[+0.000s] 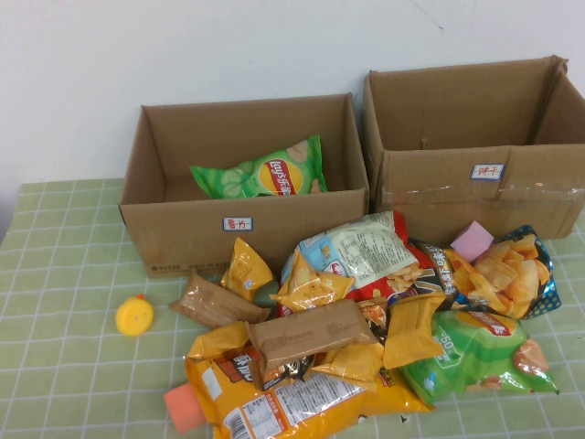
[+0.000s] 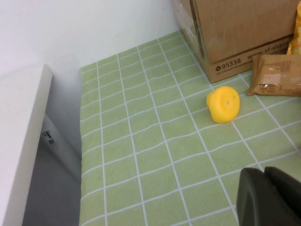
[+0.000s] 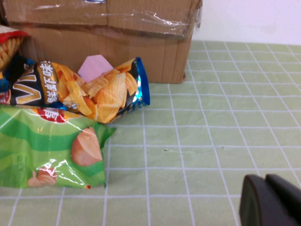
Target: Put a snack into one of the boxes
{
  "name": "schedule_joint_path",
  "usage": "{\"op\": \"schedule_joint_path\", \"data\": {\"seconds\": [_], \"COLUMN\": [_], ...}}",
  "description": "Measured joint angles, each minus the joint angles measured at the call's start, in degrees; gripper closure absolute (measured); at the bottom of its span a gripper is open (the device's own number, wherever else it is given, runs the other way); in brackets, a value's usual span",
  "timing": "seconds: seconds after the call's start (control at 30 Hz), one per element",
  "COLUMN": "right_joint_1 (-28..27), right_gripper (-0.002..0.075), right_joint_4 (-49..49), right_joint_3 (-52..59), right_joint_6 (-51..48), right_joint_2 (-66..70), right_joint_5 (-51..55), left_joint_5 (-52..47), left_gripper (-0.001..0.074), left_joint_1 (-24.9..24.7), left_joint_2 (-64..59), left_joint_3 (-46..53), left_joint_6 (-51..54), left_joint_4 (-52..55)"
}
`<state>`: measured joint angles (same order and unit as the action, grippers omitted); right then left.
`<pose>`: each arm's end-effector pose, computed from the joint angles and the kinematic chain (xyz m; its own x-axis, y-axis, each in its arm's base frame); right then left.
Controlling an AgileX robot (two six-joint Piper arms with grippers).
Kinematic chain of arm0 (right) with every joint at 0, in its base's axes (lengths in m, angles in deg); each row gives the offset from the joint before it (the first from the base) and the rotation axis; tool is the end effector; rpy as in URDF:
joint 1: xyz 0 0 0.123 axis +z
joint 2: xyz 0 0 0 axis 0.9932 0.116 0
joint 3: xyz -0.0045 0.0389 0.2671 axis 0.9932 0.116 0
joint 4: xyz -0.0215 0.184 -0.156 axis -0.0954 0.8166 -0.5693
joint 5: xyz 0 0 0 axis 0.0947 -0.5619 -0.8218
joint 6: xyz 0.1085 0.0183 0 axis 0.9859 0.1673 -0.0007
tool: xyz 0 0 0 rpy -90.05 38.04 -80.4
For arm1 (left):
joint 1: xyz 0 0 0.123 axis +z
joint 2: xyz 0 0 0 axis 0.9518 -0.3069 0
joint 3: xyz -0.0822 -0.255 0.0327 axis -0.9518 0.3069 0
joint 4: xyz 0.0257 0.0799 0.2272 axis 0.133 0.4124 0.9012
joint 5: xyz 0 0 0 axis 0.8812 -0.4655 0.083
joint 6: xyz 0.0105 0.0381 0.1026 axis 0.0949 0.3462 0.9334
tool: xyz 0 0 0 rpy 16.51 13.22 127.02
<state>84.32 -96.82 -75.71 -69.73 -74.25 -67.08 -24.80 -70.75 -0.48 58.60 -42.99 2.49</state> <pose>0.0767 -0.0043 0.1705 -0.2705 -0.0900 -0.9585 0.0095 0.9953 -0.0961 0.0768 -0.0038 0.1749 -0.2402 0.2150 -0.9466 0.0803 0.9762 0.2014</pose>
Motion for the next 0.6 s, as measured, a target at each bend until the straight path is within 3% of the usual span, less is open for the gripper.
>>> {"op": "schedule_joint_path", "data": {"seconds": [0.6], "right_joint_1": [0.0], "right_gripper": [0.0728], "right_joint_4": [0.0], "right_joint_3": [0.0], "right_joint_6": [0.0], "right_joint_2": [0.0], "right_joint_5": [0.0], "left_joint_5": [0.09], "left_gripper": [0.0736], "left_joint_1": [0.0], "left_joint_2": [0.0], "left_joint_3": [0.09], "left_joint_6": [0.0], "left_joint_4": [-0.54]}}
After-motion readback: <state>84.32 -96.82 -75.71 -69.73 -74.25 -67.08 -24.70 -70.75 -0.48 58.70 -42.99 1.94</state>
